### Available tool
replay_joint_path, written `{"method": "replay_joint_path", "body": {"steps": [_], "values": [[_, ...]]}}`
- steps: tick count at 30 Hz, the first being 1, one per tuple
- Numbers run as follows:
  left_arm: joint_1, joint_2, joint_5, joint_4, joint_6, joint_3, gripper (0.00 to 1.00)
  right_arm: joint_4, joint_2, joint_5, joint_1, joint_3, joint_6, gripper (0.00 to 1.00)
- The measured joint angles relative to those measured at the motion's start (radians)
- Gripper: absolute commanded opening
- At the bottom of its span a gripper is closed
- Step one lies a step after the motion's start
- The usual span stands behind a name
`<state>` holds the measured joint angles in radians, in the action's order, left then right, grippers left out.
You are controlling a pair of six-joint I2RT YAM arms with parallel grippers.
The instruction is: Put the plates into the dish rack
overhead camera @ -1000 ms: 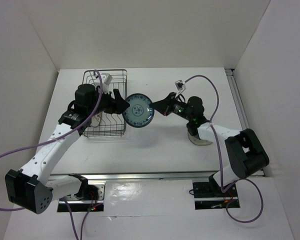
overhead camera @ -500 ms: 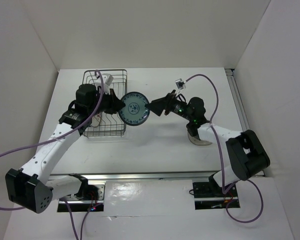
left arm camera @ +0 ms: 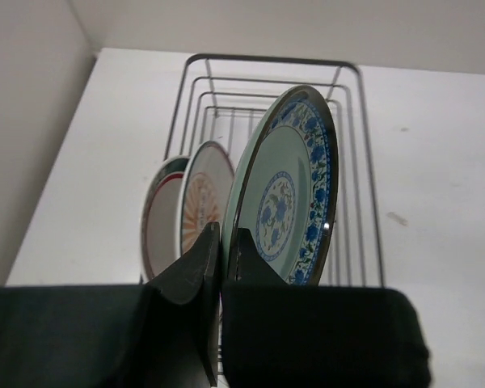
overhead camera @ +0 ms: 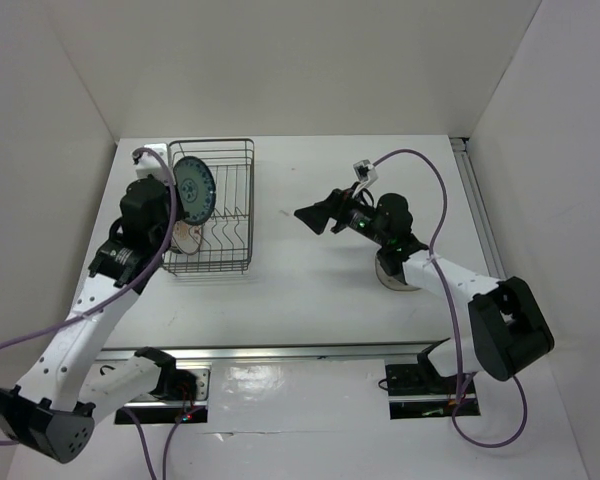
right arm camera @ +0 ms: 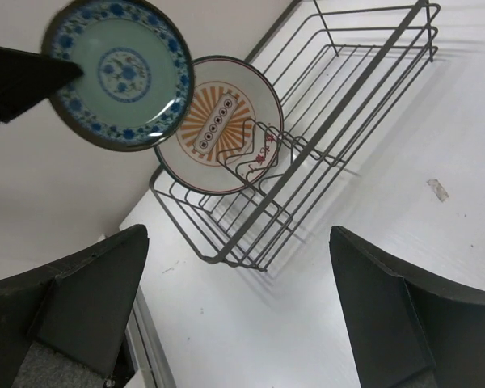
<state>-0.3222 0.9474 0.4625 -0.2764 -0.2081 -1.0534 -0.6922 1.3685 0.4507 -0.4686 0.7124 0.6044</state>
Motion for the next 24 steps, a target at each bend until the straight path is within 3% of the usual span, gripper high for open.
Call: {"method": "replay_joint_path", "body": {"steps": [11,24], "values": [[0.000,0.236,0.188,-0.012,0.043,0.000,0.00,0.050,-0.079,0.043,0.061,-0.030,-0.022,1.00],[0.000,0.352,0.185,-0.033,0.017,-0.015,0.00,0.017,-0.142,0.134,0.203,-0.135,0.020,1.00]]}}
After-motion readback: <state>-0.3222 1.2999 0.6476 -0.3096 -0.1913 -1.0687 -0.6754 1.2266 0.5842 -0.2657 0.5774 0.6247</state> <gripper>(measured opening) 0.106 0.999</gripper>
